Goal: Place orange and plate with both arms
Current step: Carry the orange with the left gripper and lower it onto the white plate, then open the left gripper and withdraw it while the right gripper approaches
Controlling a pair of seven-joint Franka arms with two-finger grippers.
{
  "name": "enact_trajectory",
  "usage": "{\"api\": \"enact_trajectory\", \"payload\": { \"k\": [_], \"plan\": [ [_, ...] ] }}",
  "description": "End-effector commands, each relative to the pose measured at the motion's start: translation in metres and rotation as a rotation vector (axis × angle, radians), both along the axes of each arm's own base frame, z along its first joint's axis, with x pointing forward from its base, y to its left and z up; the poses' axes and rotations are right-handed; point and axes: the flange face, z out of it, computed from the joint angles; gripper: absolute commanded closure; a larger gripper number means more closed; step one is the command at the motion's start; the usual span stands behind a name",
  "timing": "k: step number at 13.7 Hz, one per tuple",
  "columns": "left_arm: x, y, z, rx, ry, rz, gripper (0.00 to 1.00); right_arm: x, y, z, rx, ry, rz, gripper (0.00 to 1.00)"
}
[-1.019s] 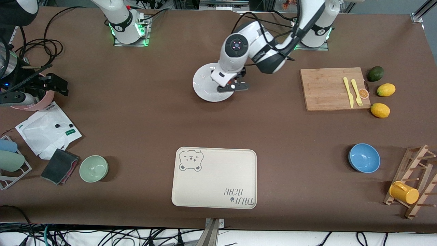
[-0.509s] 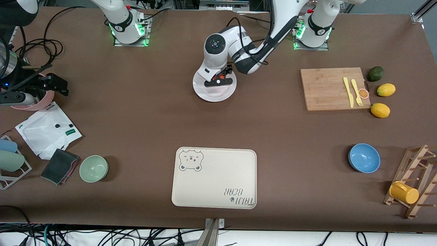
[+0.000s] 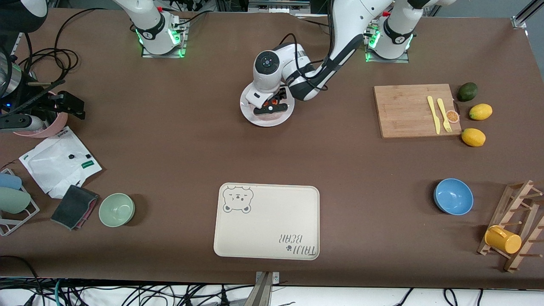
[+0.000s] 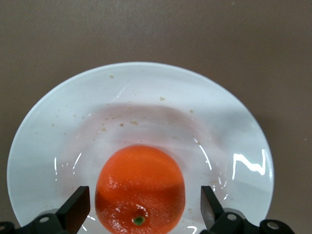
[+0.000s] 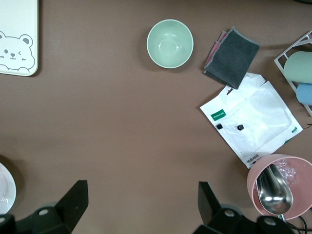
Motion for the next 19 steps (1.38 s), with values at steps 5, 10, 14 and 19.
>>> {"api": "enact_trajectory", "payload": {
  "k": [5, 10, 14, 19],
  "plan": [
    [0.088, 0.053, 0.105, 0.108, -0.016, -0.035, 0.0, 0.0, 0.009, -0.001, 0.012, 0.019, 0.043, 0.0],
    [0.18, 0.165, 0.15, 0.099, 0.009, -0.174, 0.0, 0.006, 0.041, -0.022, 0.058, 0.061, 0.148, 0.0],
    [0.232, 0.28, 0.196, 0.081, 0.006, -0.25, 0.0, 0.013, 0.082, -0.048, 0.135, 0.1, 0.179, 0.0],
    [0.275, 0.414, 0.239, 0.036, -0.03, -0.33, 0.0, 0.023, 0.141, -0.097, 0.33, 0.17, 0.197, 0.0]
  ]
}}
